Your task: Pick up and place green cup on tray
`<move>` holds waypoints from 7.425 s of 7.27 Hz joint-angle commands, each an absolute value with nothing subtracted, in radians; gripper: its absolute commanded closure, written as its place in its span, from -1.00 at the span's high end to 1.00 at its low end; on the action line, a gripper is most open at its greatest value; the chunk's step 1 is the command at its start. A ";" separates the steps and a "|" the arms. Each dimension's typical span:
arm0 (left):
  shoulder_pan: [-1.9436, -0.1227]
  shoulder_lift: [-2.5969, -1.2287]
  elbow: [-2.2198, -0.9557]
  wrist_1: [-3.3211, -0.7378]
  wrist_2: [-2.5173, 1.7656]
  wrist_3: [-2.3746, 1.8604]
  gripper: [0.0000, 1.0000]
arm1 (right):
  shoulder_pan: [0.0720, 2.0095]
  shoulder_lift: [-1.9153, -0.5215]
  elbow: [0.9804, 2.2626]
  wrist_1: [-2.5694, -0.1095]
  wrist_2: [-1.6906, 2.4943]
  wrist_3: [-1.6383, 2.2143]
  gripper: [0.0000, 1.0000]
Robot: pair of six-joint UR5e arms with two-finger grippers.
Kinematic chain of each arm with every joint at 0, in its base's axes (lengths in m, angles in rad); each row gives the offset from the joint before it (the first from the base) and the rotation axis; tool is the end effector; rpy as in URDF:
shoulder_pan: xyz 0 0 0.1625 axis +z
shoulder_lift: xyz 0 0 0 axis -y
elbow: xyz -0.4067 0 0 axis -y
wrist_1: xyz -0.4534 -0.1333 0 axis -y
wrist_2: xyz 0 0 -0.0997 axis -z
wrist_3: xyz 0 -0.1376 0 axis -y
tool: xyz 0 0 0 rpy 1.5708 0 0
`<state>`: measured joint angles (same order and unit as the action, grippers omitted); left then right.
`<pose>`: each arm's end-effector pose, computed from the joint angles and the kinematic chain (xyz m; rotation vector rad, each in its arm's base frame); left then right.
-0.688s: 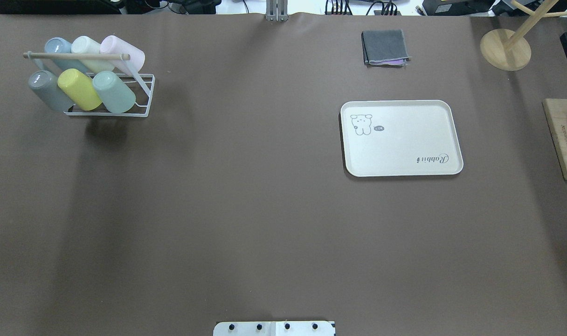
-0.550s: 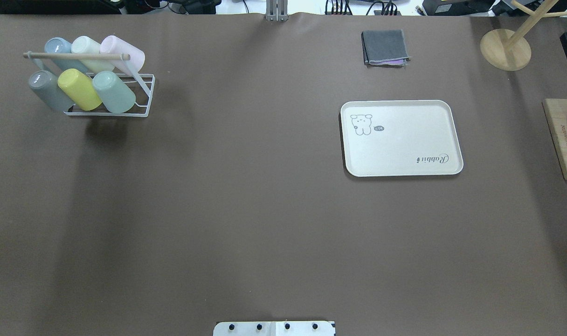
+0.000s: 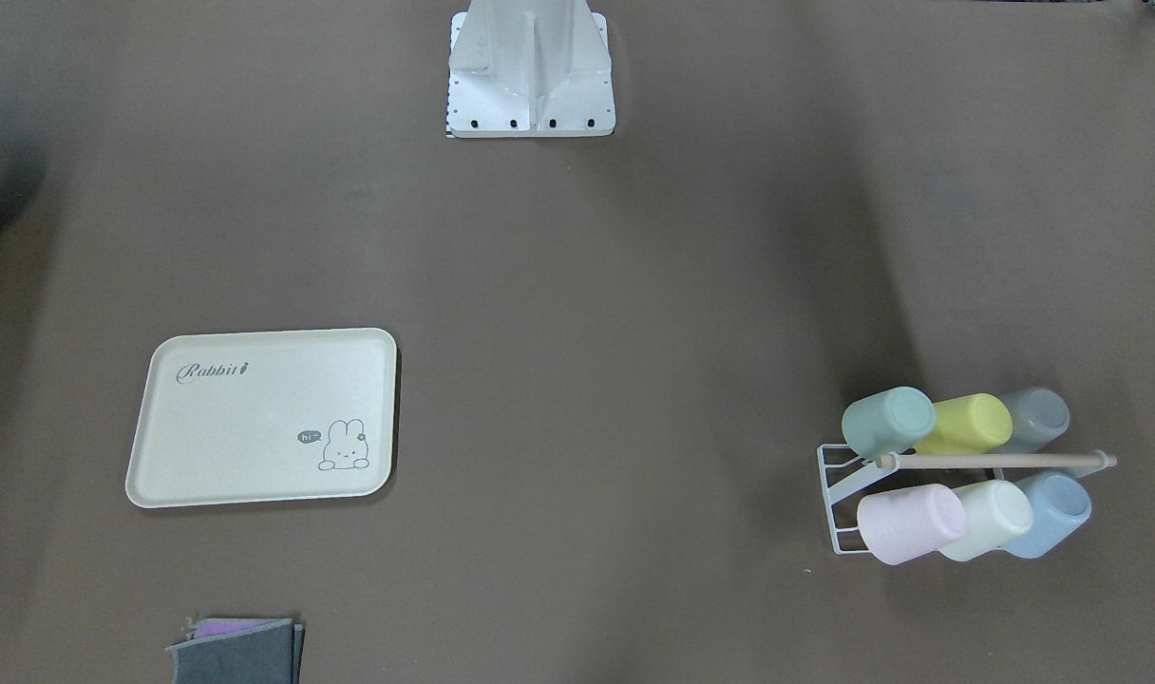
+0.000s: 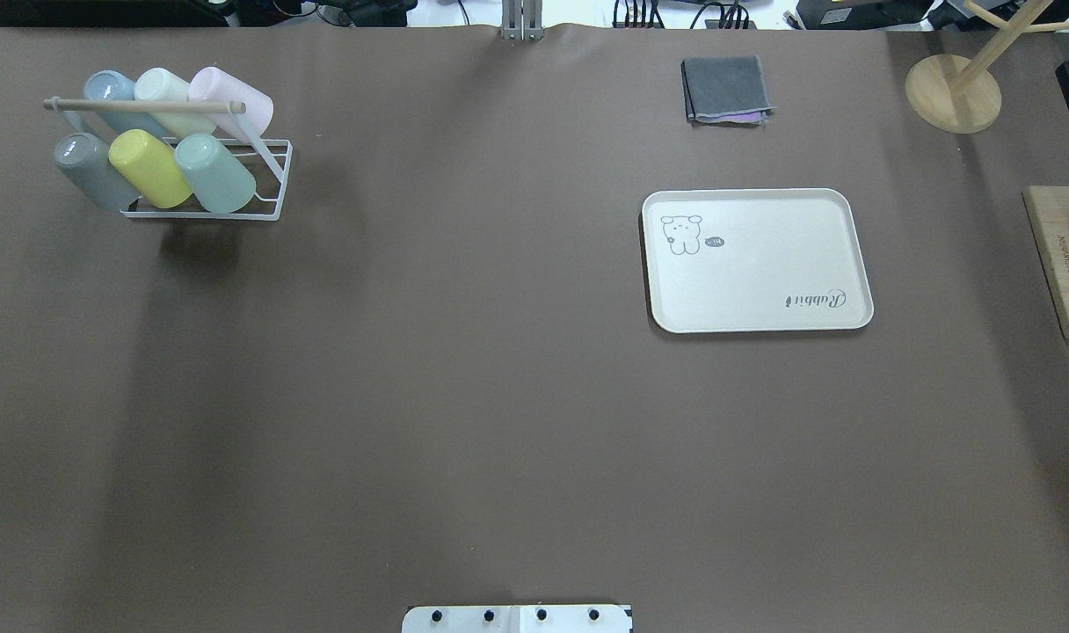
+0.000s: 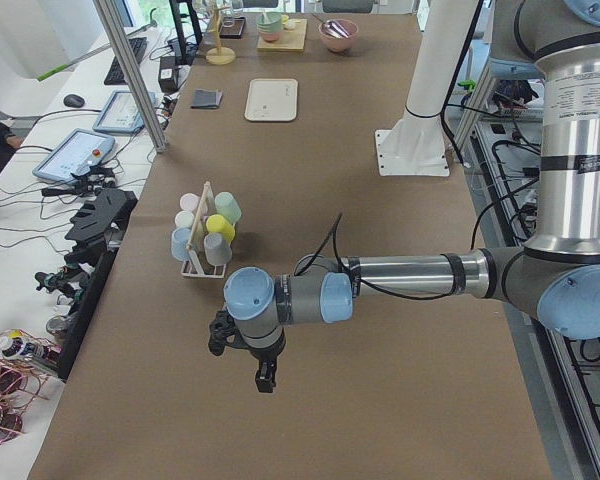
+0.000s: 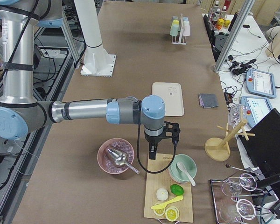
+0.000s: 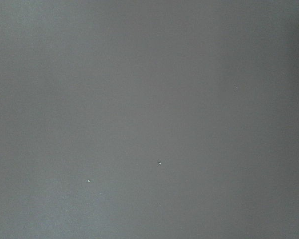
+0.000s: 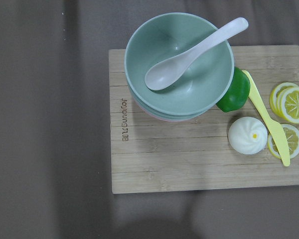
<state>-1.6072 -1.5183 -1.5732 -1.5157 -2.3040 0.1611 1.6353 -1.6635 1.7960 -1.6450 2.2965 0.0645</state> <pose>-0.0601 -0.5181 0.7035 -0.0277 0.7390 0.0804 0.0752 -0.5135 0.6045 0.0557 -0.7258 0.1021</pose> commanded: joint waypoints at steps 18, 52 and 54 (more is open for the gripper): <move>-1.608 -1.531 -1.612 -1.511 -2.304 0.156 0.96 | 1.524 -1.617 1.864 -1.592 2.324 0.133 0.99; -0.390 -1.788 -1.881 -1.496 -0.581 1.072 0.96 | 1.028 -1.246 1.269 -1.011 2.341 0.683 -0.43; -0.371 -1.810 -1.795 -1.497 -0.506 1.068 0.96 | 1.028 -1.247 1.269 -0.997 2.342 0.681 -1.00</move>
<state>-0.3785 -1.8006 -1.8368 -1.4953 -0.5404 1.0689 1.0278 -1.2460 1.2690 -1.0076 2.3418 0.6824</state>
